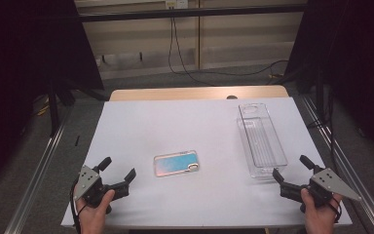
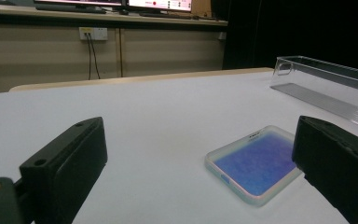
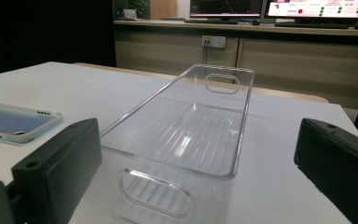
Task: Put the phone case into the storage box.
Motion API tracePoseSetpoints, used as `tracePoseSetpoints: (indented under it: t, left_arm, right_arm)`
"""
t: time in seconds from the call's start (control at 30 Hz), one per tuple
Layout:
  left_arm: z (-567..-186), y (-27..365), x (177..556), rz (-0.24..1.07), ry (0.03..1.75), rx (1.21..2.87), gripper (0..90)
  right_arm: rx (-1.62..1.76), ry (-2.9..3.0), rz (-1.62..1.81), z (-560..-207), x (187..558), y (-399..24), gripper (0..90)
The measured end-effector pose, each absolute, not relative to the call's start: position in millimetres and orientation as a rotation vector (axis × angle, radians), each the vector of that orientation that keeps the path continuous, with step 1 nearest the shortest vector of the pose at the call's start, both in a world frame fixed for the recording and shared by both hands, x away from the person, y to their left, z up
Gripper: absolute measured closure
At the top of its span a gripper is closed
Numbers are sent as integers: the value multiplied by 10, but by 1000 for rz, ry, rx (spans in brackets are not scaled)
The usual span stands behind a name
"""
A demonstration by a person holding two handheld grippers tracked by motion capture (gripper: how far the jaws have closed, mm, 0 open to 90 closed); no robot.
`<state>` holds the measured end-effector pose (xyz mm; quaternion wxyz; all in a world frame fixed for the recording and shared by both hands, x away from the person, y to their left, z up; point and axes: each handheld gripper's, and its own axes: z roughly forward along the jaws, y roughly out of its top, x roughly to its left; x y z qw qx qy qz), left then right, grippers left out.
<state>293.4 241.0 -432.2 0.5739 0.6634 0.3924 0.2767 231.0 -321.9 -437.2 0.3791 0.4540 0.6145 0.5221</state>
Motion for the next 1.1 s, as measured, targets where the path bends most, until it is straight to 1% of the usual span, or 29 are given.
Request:
tracePoseSetpoints:
  t: [0.7,0.93,1.1]
  left_arm:
    - [-4323,2419,2971,616,919,1578,33]
    - [-4273,2363,2927,582,863,1596,34]
    - [-4267,2303,2966,557,848,1606,38]
  right_arm:
    - [1176,1576,1353,-4386,2278,-3219,6]
    - [1151,1596,1373,-4377,2261,-3189,4]
    - [1156,1595,1374,-4382,2264,-3193,4]
